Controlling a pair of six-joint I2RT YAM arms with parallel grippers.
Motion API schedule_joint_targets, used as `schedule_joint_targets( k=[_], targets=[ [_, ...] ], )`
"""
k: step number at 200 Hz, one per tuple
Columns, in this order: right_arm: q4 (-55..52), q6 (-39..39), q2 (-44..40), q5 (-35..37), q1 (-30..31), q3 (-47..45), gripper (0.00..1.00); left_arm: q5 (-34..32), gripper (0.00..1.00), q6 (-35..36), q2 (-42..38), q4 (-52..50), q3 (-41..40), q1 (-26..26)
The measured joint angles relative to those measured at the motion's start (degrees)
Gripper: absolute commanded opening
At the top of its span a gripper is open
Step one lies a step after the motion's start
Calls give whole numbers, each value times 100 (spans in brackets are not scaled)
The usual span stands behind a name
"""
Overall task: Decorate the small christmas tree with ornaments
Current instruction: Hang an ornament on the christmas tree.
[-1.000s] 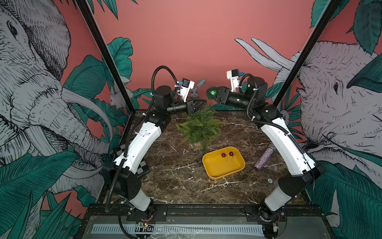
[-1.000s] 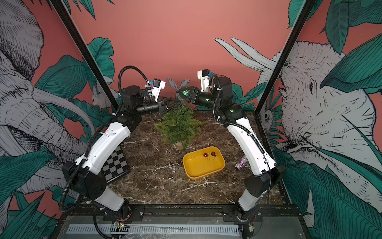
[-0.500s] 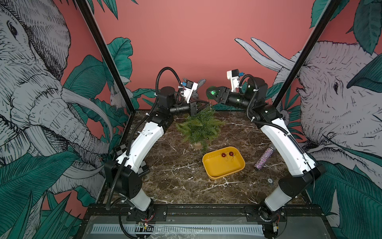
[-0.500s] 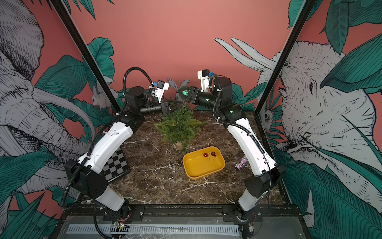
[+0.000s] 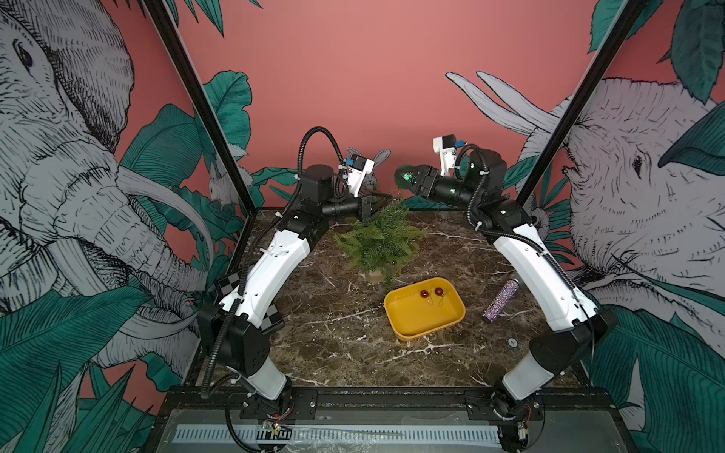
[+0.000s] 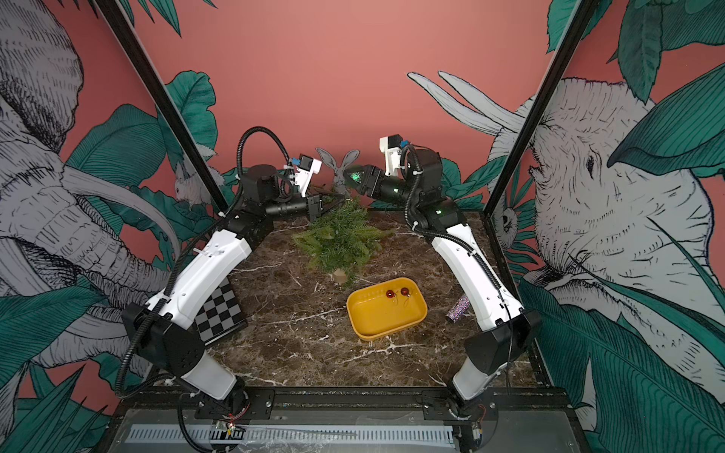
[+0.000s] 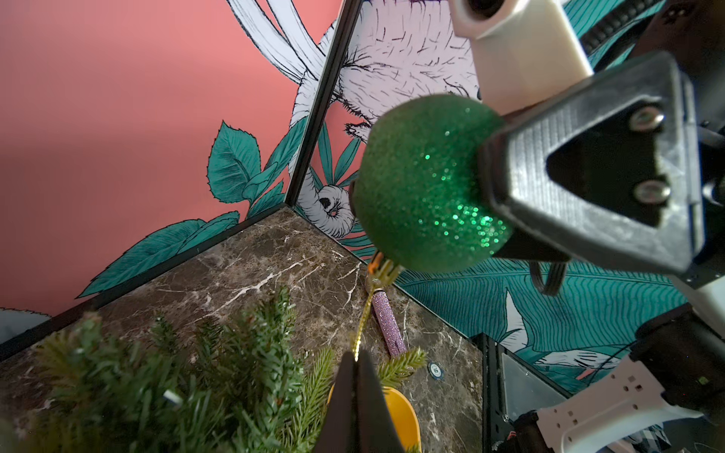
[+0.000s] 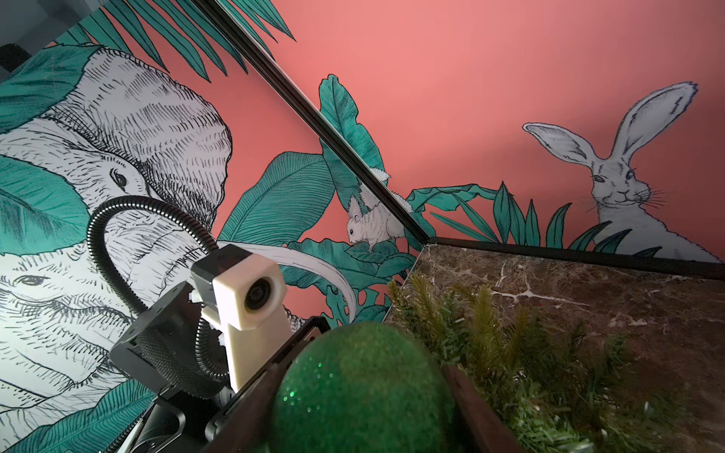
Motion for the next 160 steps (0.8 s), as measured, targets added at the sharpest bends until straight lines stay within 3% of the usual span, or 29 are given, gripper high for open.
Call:
schedule_joint_targets(
  k=[72, 160],
  targets=[
    [31, -7, 232, 22, -9, 166, 57, -321, 0, 155, 234, -476, 643, 2],
    [-28, -7, 595, 155, -125, 258, 57, -608, 0, 160, 562, -800, 852, 44]
  ],
)
